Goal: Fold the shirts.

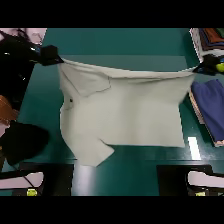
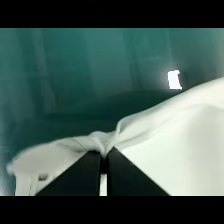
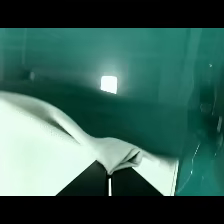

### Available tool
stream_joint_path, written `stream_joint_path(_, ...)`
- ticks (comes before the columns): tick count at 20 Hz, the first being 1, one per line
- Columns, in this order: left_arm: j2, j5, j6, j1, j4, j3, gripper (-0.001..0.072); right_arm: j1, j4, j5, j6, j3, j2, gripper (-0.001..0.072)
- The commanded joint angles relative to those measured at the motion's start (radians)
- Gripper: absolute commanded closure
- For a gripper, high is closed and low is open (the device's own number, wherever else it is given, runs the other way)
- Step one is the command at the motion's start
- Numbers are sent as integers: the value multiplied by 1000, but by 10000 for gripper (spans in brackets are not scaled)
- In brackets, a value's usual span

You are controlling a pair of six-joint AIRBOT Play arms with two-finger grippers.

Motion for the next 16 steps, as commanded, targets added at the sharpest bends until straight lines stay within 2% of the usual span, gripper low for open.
stream_joint_path(1, -154, 209, 13, -8, 25, -9, 685, 36, -10, -108, 8, 77, -189, 697)
stream_joint_path(4, -165, 336, 58, -8, 28, -8, 684, 35, -4, -121, 8, 198, -262, 696)
stream_joint_path(6, -159, 305, 58, -8, 43, 2, 684, 36, -11, -115, 8, 235, -268, 697)
stream_joint_path(8, -150, 206, 58, -8, 53, 2, 684, 36, -45, -82, 8, 213, -242, 697)
stream_joint_path(10, -150, 64, 58, -9, 63, -11, 685, 36, -65, -78, 8, 117, -196, 697)
stream_joint_path(12, -150, -9, 58, -11, 80, -64, 685, 35, -65, -125, 8, -37, -131, 697)
stream_joint_path(16, -150, 42, 58, -11, 85, -244, 684, 58, -63, -252, 8, -299, -40, 696)
